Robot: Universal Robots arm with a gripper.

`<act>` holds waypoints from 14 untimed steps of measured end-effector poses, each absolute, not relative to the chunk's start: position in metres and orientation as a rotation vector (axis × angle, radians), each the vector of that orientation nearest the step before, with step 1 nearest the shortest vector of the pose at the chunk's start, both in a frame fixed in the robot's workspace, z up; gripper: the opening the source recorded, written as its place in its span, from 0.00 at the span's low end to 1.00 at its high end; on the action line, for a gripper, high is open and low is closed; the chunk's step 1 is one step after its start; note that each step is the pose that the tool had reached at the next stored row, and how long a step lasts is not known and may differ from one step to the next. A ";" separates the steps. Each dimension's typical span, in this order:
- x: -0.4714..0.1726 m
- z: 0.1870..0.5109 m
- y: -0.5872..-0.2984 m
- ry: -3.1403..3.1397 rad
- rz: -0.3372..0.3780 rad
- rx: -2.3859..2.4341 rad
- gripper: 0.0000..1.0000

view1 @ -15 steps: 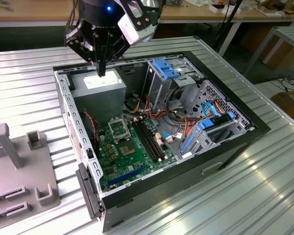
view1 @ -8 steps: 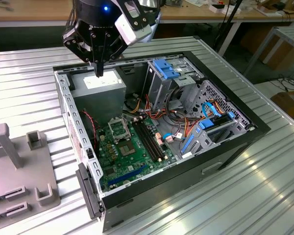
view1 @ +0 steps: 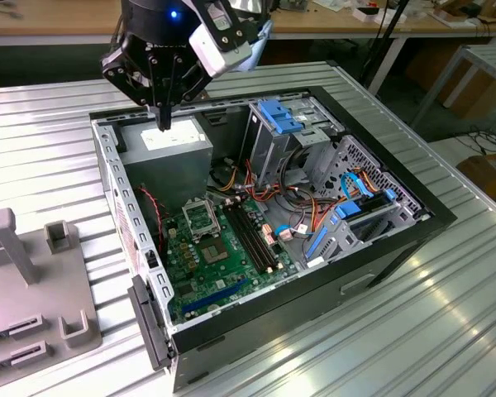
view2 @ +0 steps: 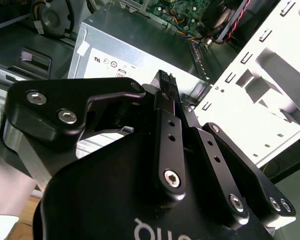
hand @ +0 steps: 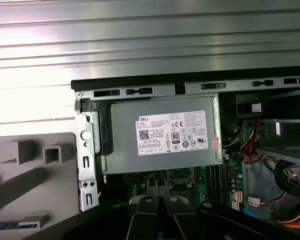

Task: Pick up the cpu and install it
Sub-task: 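Reach for the cpu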

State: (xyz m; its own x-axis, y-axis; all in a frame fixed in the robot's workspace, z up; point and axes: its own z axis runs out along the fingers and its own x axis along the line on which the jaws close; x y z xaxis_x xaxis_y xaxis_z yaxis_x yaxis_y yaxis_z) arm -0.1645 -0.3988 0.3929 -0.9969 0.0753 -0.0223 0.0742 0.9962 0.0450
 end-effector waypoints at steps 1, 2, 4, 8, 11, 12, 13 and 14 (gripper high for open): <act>-0.165 0.393 -0.399 3.115 0.069 0.117 0.11; -0.165 0.393 -0.399 3.115 0.069 0.117 0.11; -0.166 0.393 -0.399 3.115 0.069 0.117 0.11; -0.168 0.393 -0.399 3.115 0.069 0.117 0.11; -0.169 0.393 -0.399 3.116 0.069 0.117 0.11; -0.170 0.393 -0.399 3.116 0.069 0.117 0.11; -0.170 0.393 -0.399 3.116 0.069 0.117 0.11; -0.170 0.393 -0.399 3.116 0.069 0.117 0.11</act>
State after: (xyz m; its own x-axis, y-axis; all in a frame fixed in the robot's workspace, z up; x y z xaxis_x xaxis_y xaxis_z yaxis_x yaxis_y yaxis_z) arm -0.1703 -0.3988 0.3928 -0.9969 0.0752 -0.0210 0.0742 0.9962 0.0449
